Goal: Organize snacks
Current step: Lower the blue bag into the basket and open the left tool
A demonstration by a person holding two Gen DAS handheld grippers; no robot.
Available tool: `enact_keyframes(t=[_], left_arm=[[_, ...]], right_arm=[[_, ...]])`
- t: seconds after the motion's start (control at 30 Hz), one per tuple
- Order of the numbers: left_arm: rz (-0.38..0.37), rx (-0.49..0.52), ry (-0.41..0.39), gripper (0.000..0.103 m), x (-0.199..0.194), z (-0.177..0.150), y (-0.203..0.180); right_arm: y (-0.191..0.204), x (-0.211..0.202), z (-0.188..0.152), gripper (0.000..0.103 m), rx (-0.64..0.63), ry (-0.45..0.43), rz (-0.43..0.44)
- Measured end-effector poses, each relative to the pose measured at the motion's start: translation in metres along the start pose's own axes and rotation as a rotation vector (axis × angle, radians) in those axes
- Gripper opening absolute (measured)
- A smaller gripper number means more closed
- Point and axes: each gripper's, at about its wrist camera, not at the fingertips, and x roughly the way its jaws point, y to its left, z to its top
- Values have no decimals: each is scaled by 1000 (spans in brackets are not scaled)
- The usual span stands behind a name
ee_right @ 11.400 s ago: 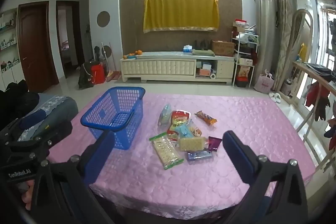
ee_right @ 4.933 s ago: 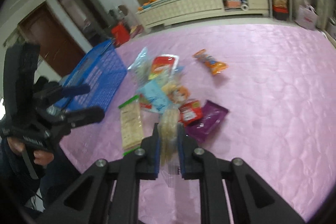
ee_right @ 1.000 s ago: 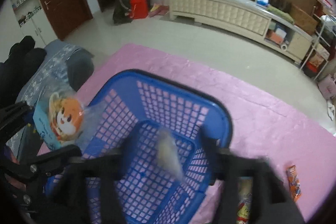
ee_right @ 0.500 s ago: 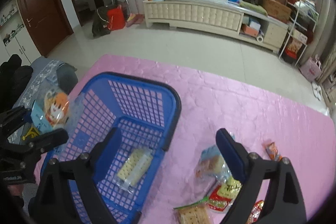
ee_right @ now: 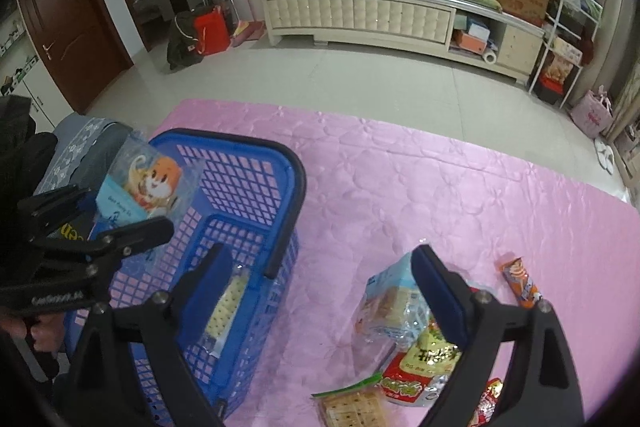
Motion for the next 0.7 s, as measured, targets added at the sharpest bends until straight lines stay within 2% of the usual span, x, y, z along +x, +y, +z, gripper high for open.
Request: enact_keyframes(t=[0.13,0.27,0.43,0.7], left_arm=[[55,40,-17,72,-2,-1,-6],[64,58,-34,75,-12,1,-8],[47,72,-66,75,-42,-8,-22],[31,146,-143,75,-99,-27,-67]], right_arm=[[-5,-2,-2,93,7,-8,-2],[-7,-9,-7,93,17,-3,0],[-10,-30,-13,93,46,-10,19],[-15,-91,-29,93,71,-73,25]])
